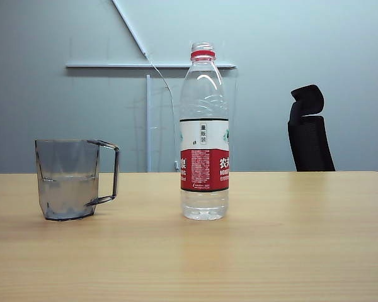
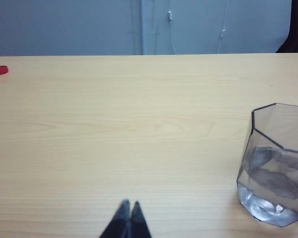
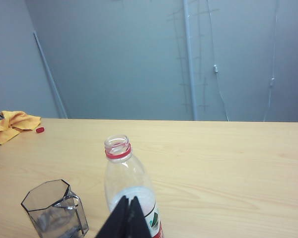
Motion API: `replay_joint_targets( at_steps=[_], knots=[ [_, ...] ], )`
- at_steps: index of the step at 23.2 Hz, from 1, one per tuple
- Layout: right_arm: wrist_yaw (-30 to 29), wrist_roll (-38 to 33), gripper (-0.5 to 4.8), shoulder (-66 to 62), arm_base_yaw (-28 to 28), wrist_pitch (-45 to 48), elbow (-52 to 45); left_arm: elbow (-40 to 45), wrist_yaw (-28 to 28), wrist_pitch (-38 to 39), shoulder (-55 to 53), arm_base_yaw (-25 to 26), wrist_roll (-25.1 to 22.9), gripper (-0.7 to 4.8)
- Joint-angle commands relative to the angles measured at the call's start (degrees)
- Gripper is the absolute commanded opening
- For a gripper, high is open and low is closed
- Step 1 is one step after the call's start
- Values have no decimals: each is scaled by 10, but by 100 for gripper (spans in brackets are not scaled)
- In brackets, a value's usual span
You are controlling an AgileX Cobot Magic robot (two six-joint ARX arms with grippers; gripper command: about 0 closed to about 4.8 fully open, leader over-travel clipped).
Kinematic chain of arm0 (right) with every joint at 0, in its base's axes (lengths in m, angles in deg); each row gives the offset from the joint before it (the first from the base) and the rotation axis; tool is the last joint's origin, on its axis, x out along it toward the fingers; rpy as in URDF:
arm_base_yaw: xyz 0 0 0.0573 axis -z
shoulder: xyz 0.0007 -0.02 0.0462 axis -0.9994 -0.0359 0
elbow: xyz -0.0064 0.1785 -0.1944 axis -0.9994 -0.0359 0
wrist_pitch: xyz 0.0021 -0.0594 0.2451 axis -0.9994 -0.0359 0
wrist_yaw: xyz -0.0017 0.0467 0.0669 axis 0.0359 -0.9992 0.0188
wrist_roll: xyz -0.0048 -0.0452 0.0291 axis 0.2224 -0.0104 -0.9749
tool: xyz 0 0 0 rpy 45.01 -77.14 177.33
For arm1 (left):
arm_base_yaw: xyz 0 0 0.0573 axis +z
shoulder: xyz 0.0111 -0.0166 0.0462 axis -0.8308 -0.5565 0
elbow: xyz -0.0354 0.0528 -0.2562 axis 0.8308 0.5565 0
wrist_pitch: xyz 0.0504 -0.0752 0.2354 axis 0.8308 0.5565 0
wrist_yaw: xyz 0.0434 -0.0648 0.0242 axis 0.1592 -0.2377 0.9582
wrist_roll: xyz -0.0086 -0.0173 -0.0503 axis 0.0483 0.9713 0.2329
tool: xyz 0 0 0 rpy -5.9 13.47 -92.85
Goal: Pick up the mineral water bottle on the table and pour water into the mug until it's half full.
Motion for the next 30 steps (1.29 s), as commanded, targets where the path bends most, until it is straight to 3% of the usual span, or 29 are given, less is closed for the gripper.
replay_joint_targets(
  at_steps=[1, 23, 27, 30],
  knots=[
    [0, 1, -5, 1, 0, 10, 2, -1, -3, -6, -1, 0, 2, -2],
    [-1, 15, -5, 6, 5, -2, 2, -1, -3, -6, -1, -1, 2, -2],
    [-41, 46, -5, 60, 69, -34, -14, -1, -3, -6, -1, -1, 2, -2],
    [-129, 45, -5, 127, 210, -33, -56, -1, -8, -6, -1, -1, 2, -2]
  ],
)
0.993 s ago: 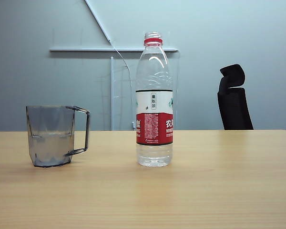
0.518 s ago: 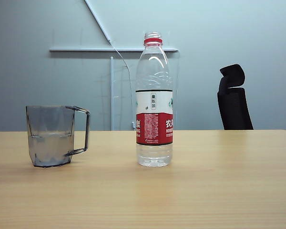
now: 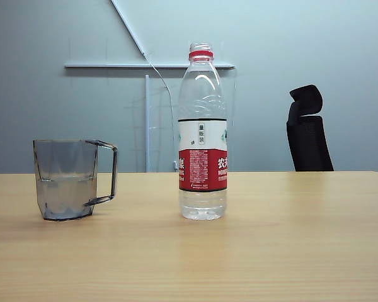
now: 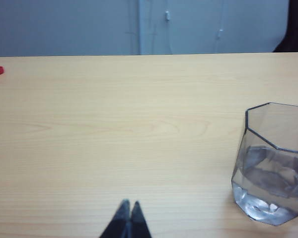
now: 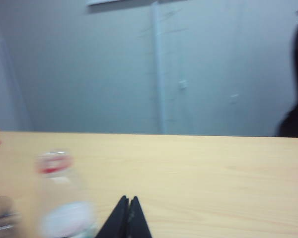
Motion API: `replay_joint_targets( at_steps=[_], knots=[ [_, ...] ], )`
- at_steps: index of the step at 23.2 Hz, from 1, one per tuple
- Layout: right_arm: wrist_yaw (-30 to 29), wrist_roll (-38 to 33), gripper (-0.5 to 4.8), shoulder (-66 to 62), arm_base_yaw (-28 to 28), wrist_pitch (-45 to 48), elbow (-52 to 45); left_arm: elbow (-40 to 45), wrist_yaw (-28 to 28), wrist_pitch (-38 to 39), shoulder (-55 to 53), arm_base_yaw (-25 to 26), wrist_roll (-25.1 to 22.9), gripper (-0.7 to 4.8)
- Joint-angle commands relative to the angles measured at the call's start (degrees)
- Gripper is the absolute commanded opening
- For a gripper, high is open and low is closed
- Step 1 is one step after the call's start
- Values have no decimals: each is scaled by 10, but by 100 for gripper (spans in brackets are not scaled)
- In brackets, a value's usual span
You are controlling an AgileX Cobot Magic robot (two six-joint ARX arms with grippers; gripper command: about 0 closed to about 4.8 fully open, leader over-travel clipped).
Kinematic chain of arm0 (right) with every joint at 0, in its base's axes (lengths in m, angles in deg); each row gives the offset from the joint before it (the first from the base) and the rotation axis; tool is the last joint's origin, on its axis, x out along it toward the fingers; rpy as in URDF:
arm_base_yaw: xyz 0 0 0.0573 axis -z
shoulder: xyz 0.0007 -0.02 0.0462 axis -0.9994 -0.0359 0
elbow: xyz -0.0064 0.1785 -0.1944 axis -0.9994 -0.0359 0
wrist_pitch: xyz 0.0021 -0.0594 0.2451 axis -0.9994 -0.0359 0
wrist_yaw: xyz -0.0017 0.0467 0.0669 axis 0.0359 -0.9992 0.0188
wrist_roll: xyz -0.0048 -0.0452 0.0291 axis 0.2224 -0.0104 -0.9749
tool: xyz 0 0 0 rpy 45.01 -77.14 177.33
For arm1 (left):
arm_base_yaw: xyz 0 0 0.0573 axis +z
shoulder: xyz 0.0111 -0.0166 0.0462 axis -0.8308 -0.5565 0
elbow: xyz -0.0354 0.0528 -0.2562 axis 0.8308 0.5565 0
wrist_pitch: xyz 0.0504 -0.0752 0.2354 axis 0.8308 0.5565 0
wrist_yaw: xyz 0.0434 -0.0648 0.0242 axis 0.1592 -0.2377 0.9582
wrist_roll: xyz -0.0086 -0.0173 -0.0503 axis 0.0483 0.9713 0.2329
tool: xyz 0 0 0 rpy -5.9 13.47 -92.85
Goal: Pick up the mineral water bottle on the table and pour water into the mug until it's half full.
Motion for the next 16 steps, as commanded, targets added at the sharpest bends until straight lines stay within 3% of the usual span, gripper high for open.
replay_joint_targets(
  at_steps=[1, 2, 3, 6, 8, 10, 12, 16],
  knots=[
    [-108, 3, -5, 51, 130, 1, -37, -1, -6, -6, -1, -1, 2, -2],
    [-207, 3, -5, 74, 220, 0, -59, -1, -2, -6, -1, 0, 2, -2],
    [-283, 3, -5, 85, 275, -1, -71, -1, -2, -7, -1, 0, 2, -2],
    [-428, 3, -5, 114, 401, -20, -94, -1, -4, -6, -1, -1, 2, -2],
    [-489, 3, -5, 130, 466, -33, -107, -1, -1, -6, -1, 0, 2, -2],
    [-498, 3, -5, 151, 508, -51, -119, -1, -2, -6, -1, 0, 2, -2],
    [-459, -1, -5, 181, 549, -80, -136, -1, -2, -6, -1, 0, 2, -2],
    [-435, -15, -5, 206, 585, -100, -157, -1, -2, -6, -1, 0, 2, -2]
  ],
)
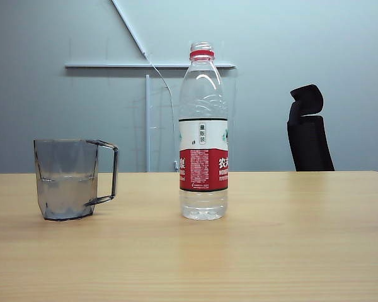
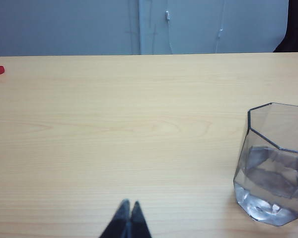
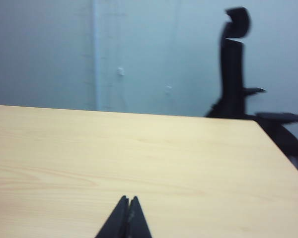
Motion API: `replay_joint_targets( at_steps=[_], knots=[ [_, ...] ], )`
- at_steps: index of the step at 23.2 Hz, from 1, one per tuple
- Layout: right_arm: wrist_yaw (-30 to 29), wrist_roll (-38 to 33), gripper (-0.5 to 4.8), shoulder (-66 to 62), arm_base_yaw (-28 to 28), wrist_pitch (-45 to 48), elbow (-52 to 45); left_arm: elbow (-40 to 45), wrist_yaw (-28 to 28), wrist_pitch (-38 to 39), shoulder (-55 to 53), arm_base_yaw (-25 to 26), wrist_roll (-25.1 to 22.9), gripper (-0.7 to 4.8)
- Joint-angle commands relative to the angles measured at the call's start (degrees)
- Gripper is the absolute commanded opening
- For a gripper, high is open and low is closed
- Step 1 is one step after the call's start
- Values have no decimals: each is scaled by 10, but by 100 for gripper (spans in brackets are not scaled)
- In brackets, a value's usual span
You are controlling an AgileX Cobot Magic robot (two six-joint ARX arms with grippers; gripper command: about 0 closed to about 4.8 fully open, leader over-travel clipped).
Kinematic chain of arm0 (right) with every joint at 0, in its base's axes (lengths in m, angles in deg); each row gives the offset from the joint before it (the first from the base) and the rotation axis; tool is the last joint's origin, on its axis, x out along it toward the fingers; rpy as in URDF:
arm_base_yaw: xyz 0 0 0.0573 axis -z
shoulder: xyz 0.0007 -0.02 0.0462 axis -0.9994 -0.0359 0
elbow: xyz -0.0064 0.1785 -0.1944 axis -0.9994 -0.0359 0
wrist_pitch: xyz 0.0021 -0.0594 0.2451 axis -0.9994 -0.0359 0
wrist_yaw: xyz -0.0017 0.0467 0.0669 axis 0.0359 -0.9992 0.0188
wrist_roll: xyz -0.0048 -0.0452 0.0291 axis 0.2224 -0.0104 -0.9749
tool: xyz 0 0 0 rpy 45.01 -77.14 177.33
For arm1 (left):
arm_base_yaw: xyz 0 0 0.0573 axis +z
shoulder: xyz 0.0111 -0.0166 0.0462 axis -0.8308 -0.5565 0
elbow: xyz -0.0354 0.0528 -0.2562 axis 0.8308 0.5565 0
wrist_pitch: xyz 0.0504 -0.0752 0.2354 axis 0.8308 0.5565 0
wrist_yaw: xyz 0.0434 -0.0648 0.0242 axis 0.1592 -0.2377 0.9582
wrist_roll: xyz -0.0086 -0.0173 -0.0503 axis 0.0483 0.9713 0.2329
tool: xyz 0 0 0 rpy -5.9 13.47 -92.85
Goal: Pick up the mineral water bottle on the table and pour water into the mug until it's half full.
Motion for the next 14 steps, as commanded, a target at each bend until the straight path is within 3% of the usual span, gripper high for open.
replay_joint_targets(
  at_steps=[1, 14],
  knots=[
    [20, -12, -5, 12, 22, -1, -15, -1, 0, -6, -1, -1, 2, -2],
    [32, -35, -5, 19, 32, -28, -39, -1, 0, -7, -1, -1, 2, -2]
  ],
)
